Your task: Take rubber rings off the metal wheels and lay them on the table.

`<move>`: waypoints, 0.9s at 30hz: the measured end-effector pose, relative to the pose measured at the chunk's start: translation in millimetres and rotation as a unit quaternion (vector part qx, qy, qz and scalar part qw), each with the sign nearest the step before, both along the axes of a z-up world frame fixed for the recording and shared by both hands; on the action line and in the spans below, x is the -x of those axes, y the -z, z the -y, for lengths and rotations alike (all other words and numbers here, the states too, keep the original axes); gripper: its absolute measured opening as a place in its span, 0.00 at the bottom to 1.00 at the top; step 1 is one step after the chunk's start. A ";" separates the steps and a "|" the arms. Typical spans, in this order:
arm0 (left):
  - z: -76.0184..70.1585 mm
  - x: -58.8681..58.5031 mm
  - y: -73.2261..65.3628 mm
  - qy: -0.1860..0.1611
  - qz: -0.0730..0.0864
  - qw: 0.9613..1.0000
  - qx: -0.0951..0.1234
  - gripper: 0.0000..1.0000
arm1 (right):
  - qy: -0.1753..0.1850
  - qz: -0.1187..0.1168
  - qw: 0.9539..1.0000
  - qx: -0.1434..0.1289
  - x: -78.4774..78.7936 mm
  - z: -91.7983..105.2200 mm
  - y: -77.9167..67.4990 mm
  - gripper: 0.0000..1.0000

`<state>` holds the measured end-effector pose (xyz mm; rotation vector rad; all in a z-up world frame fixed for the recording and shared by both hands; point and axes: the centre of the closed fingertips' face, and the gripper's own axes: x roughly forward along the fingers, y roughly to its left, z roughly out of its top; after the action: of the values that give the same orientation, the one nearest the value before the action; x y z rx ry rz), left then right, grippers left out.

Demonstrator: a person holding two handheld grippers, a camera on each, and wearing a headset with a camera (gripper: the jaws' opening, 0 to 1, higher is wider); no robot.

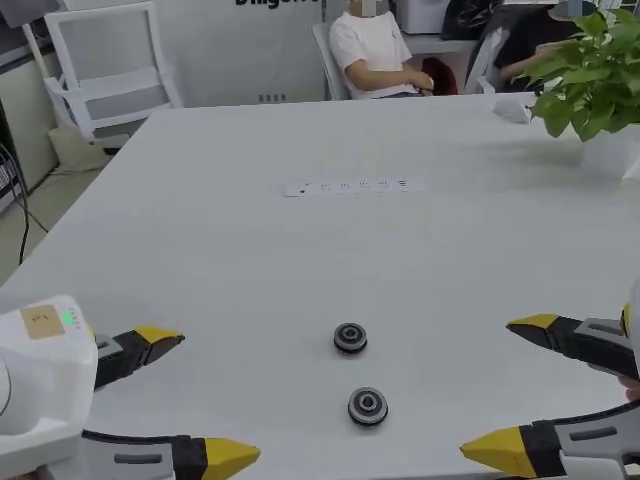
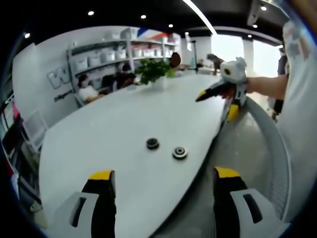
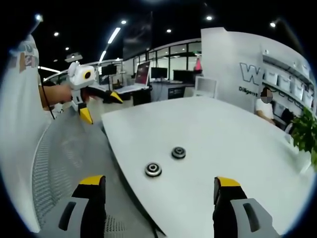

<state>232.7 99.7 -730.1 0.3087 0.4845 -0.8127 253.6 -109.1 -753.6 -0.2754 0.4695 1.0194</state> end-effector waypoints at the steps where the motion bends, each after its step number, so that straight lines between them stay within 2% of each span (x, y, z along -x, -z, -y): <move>1: -0.2 -0.1 0.0 0.000 0.000 1.000 0.000 0.82 | 0.000 0.000 1.000 0.000 0.0 0.2 0.4 0.90; 13: 0.4 -7.4 -0.2 0.005 0.003 1.000 -0.009 0.80 | -0.007 -0.002 1.000 0.008 -3.6 0.0 5.2 0.89; 27: 10.3 -26.4 -1.0 0.025 0.008 0.999 -0.021 0.79 | -0.011 0.000 1.000 0.010 -16.5 -2.1 5.3 0.87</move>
<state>259.1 89.4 -729.1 0.3673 0.4809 -0.8491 270.1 -107.0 -758.9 -0.2989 0.4768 1.0356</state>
